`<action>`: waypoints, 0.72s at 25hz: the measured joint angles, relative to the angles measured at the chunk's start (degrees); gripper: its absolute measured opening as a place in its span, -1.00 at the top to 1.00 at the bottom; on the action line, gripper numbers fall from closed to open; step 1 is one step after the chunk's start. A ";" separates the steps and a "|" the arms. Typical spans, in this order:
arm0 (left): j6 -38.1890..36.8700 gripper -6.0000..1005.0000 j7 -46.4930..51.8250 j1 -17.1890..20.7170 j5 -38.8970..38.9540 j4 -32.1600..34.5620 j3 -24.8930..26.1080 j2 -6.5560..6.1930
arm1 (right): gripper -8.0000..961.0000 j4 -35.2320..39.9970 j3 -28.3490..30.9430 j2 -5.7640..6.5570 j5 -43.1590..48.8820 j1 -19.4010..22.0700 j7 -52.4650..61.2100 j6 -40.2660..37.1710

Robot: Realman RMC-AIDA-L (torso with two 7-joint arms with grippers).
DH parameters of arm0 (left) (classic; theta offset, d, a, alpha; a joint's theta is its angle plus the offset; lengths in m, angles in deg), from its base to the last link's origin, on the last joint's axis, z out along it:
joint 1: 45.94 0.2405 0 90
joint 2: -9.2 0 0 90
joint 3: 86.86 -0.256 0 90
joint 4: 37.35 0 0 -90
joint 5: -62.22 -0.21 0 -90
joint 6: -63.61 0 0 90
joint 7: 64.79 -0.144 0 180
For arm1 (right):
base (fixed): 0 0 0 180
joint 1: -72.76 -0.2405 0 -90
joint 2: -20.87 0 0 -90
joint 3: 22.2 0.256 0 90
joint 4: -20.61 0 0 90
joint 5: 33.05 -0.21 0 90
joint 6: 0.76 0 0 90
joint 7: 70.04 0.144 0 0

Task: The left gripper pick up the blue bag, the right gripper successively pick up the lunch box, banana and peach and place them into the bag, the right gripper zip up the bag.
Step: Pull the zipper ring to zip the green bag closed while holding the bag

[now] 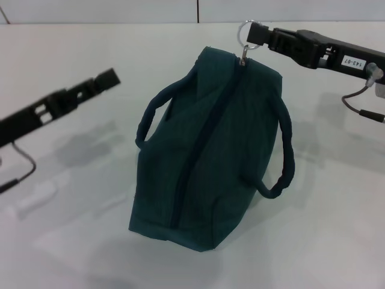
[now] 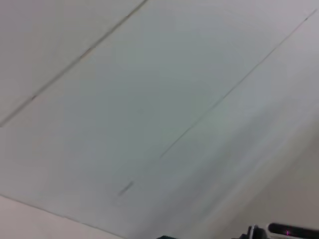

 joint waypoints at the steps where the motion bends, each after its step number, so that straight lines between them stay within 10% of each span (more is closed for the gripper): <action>1: 0.01 -0.62 1.68 -0.91 -0.22 0.39 -0.04 -0.14 | 0.98 0.00 0.00 -0.01 -0.14 0.11 -0.25 0.11; 18: 1.83 -0.74 40.97 -15.39 -19.55 19.38 -5.56 -2.24 | 0.97 -3.08 -0.20 -0.09 -2.72 0.53 -4.21 0.00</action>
